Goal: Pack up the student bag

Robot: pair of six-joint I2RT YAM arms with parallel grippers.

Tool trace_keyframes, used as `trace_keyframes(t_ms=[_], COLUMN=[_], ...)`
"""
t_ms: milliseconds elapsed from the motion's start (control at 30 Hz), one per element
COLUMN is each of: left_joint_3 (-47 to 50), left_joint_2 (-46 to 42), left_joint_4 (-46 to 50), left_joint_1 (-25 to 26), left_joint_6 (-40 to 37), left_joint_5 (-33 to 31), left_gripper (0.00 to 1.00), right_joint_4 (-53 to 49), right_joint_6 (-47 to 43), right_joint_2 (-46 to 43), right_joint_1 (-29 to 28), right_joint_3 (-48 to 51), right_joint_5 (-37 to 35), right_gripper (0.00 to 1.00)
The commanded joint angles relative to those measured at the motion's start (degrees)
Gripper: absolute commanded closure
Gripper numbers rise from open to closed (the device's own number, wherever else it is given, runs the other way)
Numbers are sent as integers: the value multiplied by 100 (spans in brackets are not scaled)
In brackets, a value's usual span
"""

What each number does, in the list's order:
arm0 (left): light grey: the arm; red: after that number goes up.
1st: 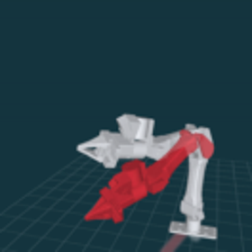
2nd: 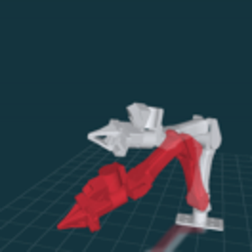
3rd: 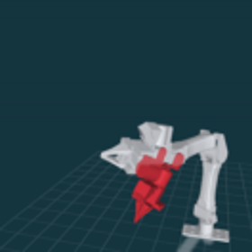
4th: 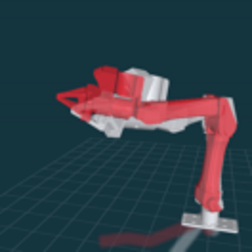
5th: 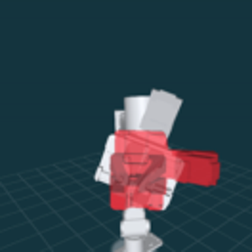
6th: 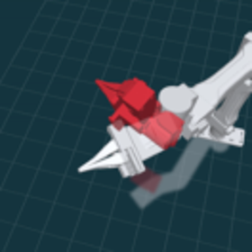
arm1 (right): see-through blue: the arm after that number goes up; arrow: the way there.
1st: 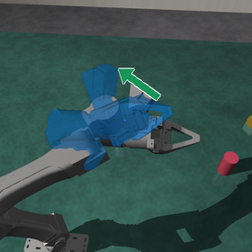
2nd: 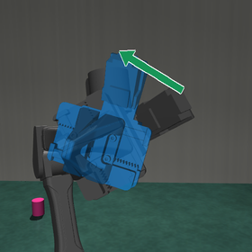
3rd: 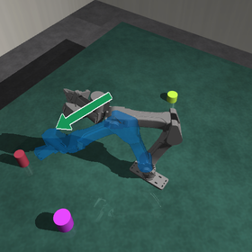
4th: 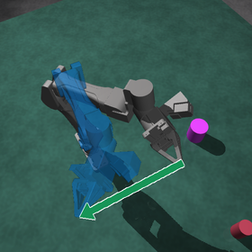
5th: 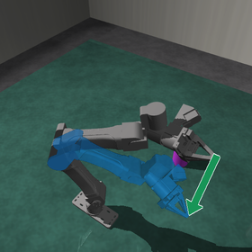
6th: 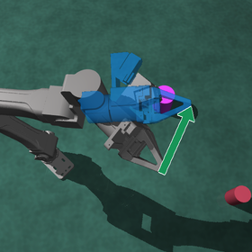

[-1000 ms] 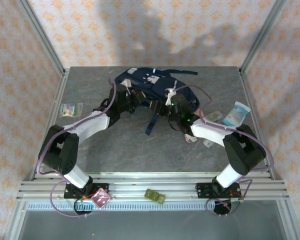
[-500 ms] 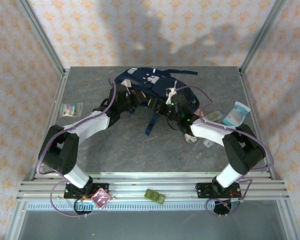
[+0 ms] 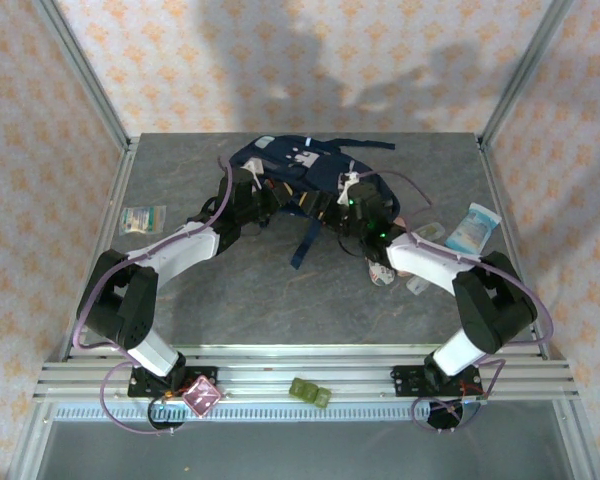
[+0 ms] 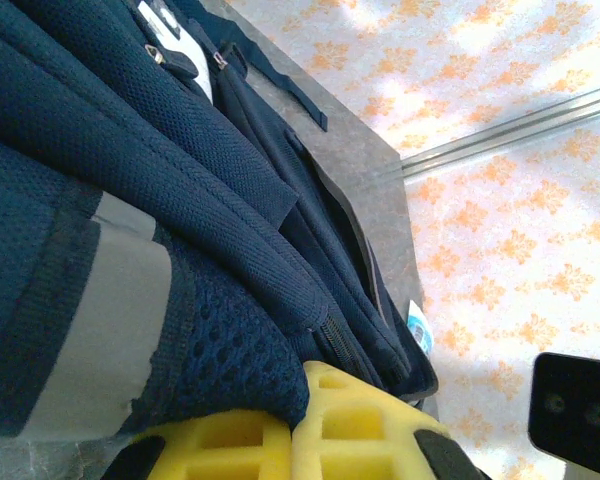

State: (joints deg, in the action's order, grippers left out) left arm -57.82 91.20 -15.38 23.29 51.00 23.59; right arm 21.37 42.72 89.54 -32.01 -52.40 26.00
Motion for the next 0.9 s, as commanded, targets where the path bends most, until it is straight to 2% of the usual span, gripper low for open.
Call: trace_keyframes(t_ms=[0,67,167,200,333,500,533,567,633,800,867], left_joint_3=[-208,-193,-122,-108,-115,-247,-277,-297,-343,-391,-429], left_joint_2=[-252,-252,-239,-234,-225,-229,-219,-223,-200,-174,-156], left_joint_4=[-661,-634,-665,-704,-765,-730,-736,-743,-739,-786,-791], left_joint_1=[114,137,177,191,202,201,198,201,184,123,121], left_joint_6=[-80,-140,-148,-136,-80,-126,-117,-117,-109,-58,-39], left_joint_5=[269,243,225,231,242,216,224,217,199,185,214], left_gripper=[100,100,100,100,100,100,100,100,100,100,100], right_joint_4=[-340,-1088,-1223,-1237,-1599,-1626,-1442,-1369,-1319,-921,-889], right_joint_6=[806,1103,1300,1263,922,539,483,458,330,-30,-114], right_joint_2=[116,235,404,470,683,720,731,747,753,375,256], right_joint_1=[210,246,257,257,227,156,147,134,71,-77,-87], right_joint_3=[-180,-468,-596,-654,-933,-677,-578,-514,-429,-47,33], right_joint_5=[-42,-170,-48,-18,-130,-477,-404,-402,-409,-471,-503], right_gripper=[42,43,50,55,63,65,76,83,89,94,84])
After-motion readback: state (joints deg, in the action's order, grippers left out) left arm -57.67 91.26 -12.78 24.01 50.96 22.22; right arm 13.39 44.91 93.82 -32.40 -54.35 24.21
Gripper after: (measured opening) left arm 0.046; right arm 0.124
